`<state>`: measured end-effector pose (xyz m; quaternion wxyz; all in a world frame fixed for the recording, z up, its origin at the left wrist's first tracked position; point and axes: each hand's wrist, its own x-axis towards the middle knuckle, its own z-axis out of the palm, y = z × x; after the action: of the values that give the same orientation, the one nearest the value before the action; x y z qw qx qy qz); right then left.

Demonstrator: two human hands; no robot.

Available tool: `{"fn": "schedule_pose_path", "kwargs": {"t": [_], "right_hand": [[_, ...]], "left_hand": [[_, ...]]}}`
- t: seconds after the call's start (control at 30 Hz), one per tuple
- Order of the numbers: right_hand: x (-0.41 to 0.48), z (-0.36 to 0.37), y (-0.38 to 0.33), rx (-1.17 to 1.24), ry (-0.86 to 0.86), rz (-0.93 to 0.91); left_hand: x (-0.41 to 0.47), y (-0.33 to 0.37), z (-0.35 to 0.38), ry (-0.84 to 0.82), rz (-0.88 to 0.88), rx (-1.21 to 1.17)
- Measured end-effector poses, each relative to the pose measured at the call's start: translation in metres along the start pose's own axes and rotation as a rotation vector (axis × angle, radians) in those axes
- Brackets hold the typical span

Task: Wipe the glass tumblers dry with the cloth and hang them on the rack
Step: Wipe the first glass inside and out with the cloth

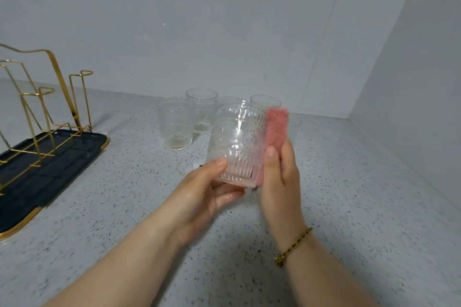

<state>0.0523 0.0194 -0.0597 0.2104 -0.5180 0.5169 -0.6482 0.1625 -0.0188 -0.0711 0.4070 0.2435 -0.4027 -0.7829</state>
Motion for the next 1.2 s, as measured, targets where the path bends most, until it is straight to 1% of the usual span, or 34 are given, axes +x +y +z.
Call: {"fn": "schedule_pose_path", "kwargs": {"t": [0.1, 0.2, 0.33, 0.5, 0.67, 0.7, 0.77, 0.83, 0.87, 0.93, 1.07, 1.13, 1.2], "right_hand": [[-0.007, 0.007, 0.002, -0.036, -0.108, 0.058], [-0.011, 0.013, 0.004, -0.012, -0.176, 0.099], [-0.011, 0.014, 0.006, -0.006, -0.159, 0.106], [-0.010, 0.014, 0.010, -0.071, -0.098, 0.002], [-0.015, 0.020, 0.011, -0.184, -0.159, -0.110], [-0.015, 0.020, 0.011, -0.201, -0.146, -0.144], [-0.014, 0.018, 0.010, -0.275, -0.076, -0.267], [-0.009, 0.011, 0.006, -0.315, -0.003, -0.343], [-0.006, 0.007, 0.005, -0.298, 0.025, -0.340], [-0.002, 0.001, 0.002, -0.219, 0.048, -0.262], [-0.002, 0.002, 0.004, -0.064, -0.028, -0.023], [-0.007, 0.009, 0.008, -0.098, -0.084, -0.024], [-0.013, 0.015, 0.012, -0.164, -0.128, -0.080]], "left_hand": [[0.000, 0.008, 0.000, 0.049, 0.050, -0.081], [0.002, 0.012, -0.003, 0.156, 0.071, -0.008], [0.003, 0.012, -0.005, 0.197, 0.113, 0.057], [0.006, 0.009, -0.009, 0.198, 0.082, 0.029], [0.005, 0.007, -0.013, 0.130, 0.125, 0.161], [0.006, 0.007, -0.014, 0.123, 0.127, 0.181], [0.006, 0.006, -0.014, 0.066, 0.111, 0.232], [0.003, 0.002, -0.010, 0.000, 0.061, 0.223], [0.003, 0.000, -0.008, -0.018, 0.035, 0.197], [0.002, -0.001, -0.005, -0.026, 0.010, 0.123], [0.002, 0.005, -0.002, -0.002, 0.007, -0.047], [0.002, 0.009, -0.003, 0.021, 0.032, -0.098], [0.002, 0.013, -0.005, 0.061, 0.052, -0.128]]}}
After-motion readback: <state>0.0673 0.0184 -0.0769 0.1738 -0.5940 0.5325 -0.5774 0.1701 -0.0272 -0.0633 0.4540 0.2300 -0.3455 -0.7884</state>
